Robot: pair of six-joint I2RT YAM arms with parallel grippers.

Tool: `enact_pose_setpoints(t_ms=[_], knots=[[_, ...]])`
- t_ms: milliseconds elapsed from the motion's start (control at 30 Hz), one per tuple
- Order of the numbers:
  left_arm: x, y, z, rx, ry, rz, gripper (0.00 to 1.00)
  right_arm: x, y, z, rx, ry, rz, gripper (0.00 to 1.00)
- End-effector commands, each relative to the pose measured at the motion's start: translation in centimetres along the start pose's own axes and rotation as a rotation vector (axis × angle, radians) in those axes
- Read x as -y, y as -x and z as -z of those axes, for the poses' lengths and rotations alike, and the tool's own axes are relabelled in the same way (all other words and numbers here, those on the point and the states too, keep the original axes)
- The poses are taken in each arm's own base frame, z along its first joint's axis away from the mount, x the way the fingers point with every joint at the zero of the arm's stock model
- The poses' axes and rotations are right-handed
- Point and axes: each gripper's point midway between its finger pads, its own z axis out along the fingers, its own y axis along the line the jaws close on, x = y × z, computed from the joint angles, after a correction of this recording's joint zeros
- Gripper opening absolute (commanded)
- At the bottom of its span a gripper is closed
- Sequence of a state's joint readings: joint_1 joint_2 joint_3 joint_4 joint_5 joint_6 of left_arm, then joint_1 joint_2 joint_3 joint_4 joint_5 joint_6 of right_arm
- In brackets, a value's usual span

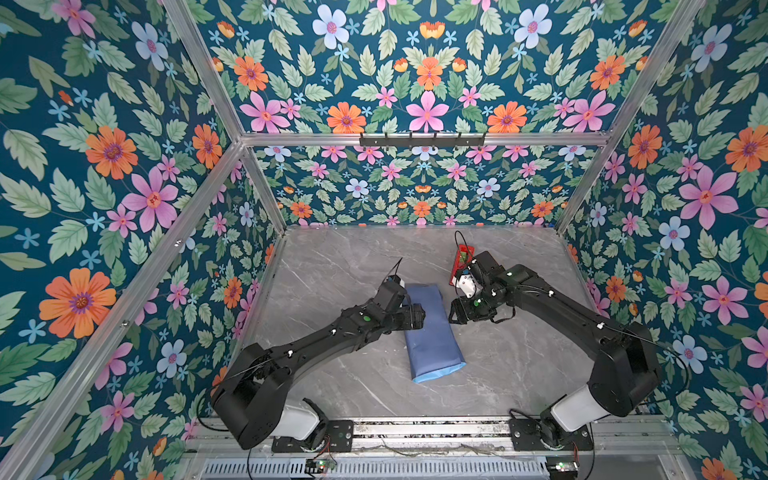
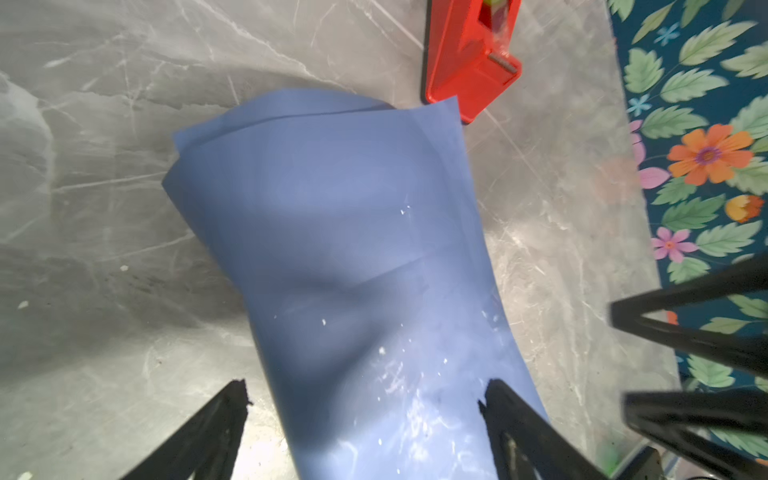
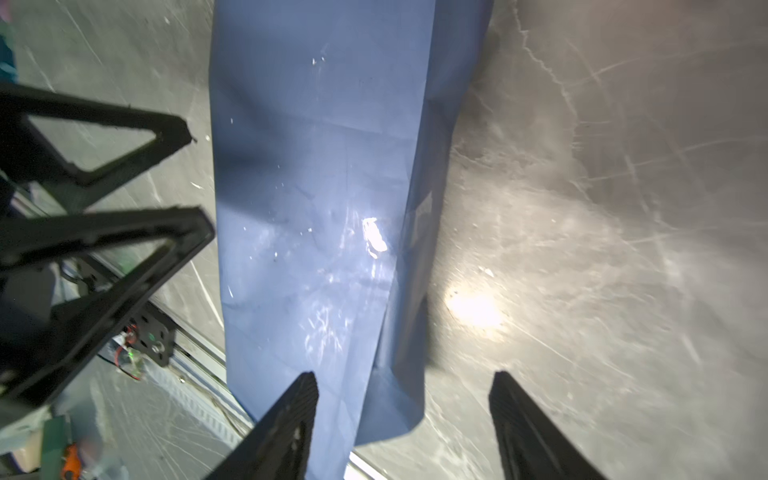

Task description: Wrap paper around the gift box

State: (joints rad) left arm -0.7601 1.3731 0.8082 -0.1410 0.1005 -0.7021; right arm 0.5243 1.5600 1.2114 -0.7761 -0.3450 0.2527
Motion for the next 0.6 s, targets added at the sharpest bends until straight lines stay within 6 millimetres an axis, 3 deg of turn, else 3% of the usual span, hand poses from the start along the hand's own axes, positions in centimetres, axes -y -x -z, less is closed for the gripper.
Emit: enact_pose_setpoints(t_ms=[0,233,433,567], knots=[[-1.5,-1.2,0.1,-0.007,0.007,0.071,0.90,-1.8,1.9,-1.3,0.070,0.134,-0.071,0.69],[0.9,-2.6,-1.0,-0.082,-0.164,0.162,0.83,-1.8,1.2,-4.0,0.056,0.197,-0.151,0.68],[1.5,-1.3,-2.3,-0.080,-0.209,0.185,0.78,-2.6,1.5,-5.0,0.081,0.258,-0.196,0.63],[0.2,0.6,-3.4,-0.044,-0.160,0.160,0.79,-2.4,3.1,-5.2,0.126,0.241,-0.202,0.62]])
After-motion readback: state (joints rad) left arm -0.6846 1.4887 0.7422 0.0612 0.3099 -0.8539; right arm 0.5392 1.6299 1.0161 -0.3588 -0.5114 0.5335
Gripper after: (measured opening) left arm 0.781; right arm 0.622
